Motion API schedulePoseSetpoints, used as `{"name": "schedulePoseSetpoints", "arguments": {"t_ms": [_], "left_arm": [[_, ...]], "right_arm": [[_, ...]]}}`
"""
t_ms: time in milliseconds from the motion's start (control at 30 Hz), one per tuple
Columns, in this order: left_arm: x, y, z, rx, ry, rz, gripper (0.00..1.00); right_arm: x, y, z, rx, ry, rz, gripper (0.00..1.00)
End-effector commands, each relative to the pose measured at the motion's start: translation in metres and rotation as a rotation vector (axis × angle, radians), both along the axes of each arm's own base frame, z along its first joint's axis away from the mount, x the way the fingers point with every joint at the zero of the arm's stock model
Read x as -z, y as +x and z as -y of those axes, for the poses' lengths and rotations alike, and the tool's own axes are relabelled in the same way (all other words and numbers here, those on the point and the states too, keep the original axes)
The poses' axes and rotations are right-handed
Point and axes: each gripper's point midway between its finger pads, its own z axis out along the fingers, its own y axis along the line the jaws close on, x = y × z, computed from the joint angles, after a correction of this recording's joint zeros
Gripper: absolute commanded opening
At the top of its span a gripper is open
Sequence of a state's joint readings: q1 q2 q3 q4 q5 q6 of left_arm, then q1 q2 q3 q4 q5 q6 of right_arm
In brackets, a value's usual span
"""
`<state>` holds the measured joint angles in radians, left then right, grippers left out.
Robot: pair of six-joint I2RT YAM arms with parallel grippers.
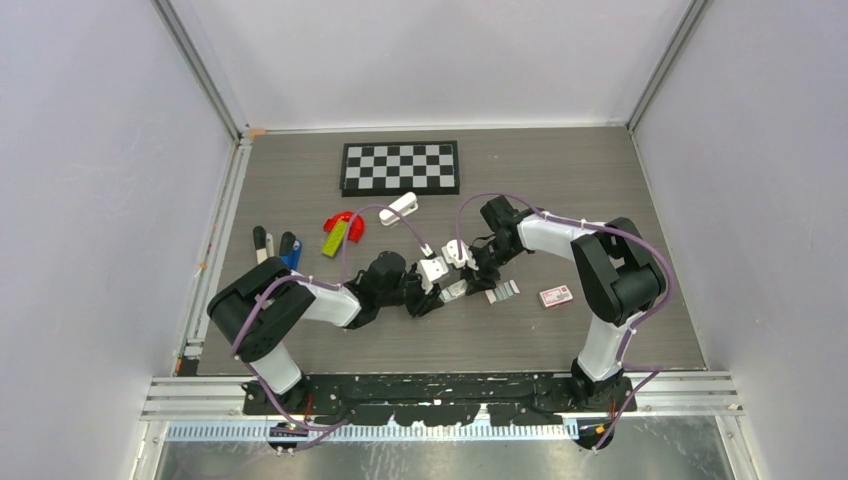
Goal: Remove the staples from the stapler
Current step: Close the staple box at the center of the board.
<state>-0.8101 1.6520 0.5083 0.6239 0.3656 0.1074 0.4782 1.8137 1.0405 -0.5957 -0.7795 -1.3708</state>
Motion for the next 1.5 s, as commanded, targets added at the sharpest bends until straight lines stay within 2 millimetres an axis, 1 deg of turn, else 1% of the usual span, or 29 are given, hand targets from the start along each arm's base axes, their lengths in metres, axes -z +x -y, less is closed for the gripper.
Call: {"name": "schedulePoseSetpoints", "arguments": {"t_ms": [0,333,433,600,733,933,1100,1300,1467], "left_arm": [[0.016,-0.002,-0.003,-0.069,0.032,-0.066,0.33],[0.021,0.002,-0.003,-0.124,0.034,-0.056,0.33],[0.02,0.003,-0.002,-0.123,0.029,-0.051,0.35],[0.013,0.003,0.001,-0.115,0.023,-0.053,0.43],[0.003,0.003,0.003,-0.132,-0.001,-0.064,0.56],[-0.027,0.009,0.0,-0.176,-0.051,-0.024,0.69],[-0.06,0.012,-0.011,-0.236,-0.109,0.026,0.79],[-0.089,0.005,-0.028,-0.282,-0.157,0.048,0.86],[-0.109,-0.002,-0.048,-0.353,-0.229,0.06,0.92]], "right_arm": [[-0.003,-0.009,-0.014,-0.049,0.019,-0.006,0.46],[-0.005,-0.009,-0.015,-0.033,0.022,-0.019,0.47],[-0.006,-0.009,-0.016,-0.028,0.022,-0.023,0.49],[-0.013,-0.001,-0.018,0.016,0.027,-0.02,0.56],[-0.023,0.006,-0.015,0.044,0.037,0.003,0.68],[-0.039,0.013,-0.003,0.073,0.059,0.031,0.81],[-0.052,0.009,0.008,0.058,0.069,0.043,0.91],[-0.065,0.005,0.015,0.053,0.065,0.034,0.95],[-0.077,0.002,0.022,0.049,0.054,0.021,0.95]]}}
